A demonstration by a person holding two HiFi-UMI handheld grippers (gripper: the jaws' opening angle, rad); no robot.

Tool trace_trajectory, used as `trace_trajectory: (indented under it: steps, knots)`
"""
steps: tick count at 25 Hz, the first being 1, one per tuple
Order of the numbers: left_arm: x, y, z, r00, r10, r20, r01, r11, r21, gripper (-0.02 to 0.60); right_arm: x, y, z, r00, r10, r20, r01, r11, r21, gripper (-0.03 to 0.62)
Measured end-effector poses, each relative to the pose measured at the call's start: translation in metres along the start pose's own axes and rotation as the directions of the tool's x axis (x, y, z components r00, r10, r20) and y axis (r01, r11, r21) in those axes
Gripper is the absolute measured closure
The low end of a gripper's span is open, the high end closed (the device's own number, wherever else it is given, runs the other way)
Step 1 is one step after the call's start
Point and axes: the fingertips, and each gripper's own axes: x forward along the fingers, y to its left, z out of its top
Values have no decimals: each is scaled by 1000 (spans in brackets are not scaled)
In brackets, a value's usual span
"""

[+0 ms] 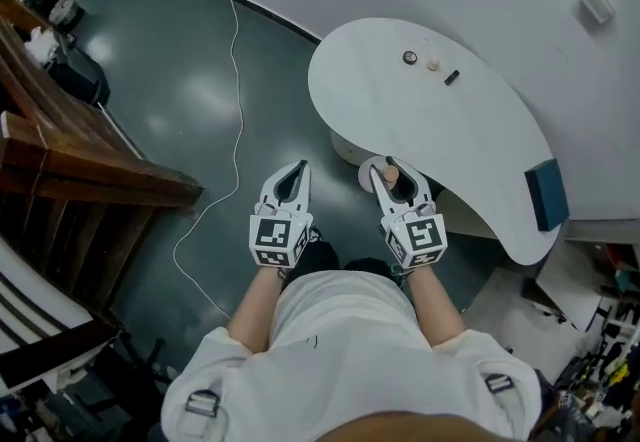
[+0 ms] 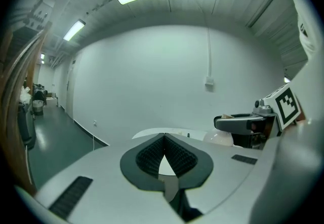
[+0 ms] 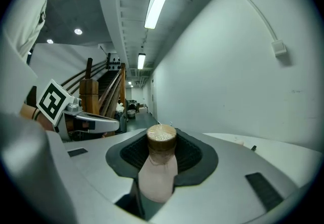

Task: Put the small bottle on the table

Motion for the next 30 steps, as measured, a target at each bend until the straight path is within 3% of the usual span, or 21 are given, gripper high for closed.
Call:
trace_trajectory:
  steps: [10, 22, 30]
  knots:
    - [89, 31, 1, 991, -126, -51, 127, 992, 0, 569, 73, -35, 12, 997, -82, -8, 82, 996, 46, 467]
    - [232, 20, 23, 985, -129, -111, 135, 990, 50, 569, 146, -151, 20, 998, -61, -20, 62, 997, 48, 467]
    - [305, 16, 22, 980, -108, -165, 116, 993, 36, 569, 183, -213, 8, 998, -37, -53, 43, 991, 130, 467]
